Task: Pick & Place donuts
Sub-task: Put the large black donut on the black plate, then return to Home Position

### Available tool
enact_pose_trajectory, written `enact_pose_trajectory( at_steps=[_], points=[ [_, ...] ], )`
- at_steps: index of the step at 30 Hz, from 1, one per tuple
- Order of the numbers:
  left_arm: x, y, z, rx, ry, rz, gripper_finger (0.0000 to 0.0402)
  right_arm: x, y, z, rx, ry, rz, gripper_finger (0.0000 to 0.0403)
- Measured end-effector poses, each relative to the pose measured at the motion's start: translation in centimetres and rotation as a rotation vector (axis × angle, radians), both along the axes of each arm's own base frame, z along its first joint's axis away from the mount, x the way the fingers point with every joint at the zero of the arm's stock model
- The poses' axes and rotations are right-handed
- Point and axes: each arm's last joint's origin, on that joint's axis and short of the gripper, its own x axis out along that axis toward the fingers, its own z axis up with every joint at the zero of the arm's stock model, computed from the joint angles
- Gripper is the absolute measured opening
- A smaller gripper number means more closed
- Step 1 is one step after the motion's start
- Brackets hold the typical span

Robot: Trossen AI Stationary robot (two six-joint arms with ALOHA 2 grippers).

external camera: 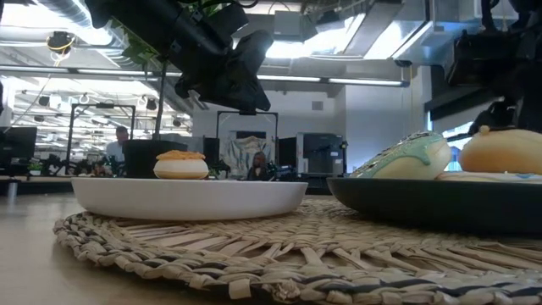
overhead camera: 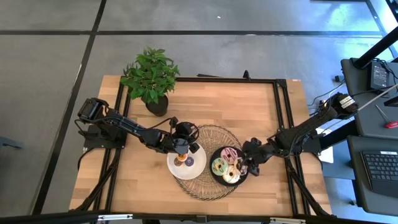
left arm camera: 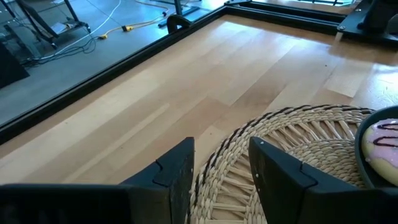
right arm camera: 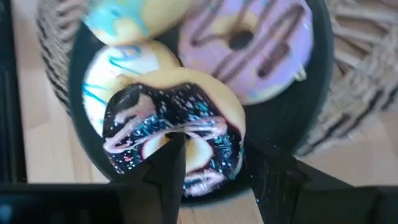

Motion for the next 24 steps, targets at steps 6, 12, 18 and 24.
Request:
enact_pose_trajectory(
  at_steps=[6,12,18,24],
  points=[
    [0.0,0.0,0.0,0.008,0.012,-0.004,0.0151,-0.6,-0.3,0.4,0.004,0.019,-0.015,0.0159],
    [-0.4,-0.2,-0.2,0.068,0.087,-0.020,0.0152,-1.5,-0.9,2.4,0.037,-0.072,-0.008,0.0161],
    [-2.4,-0.3,2.7,0.026,0.055,-0.032,0.0153,-2.1,-1.5,4.7,0.060,-0.233,0.027,0.0158],
    [-6.8,0.4,6.7,-0.047,0.073,-0.075,0.0154,-1.5,-2.2,5.9,-0.153,-0.423,0.038,0.0157]
  ],
)
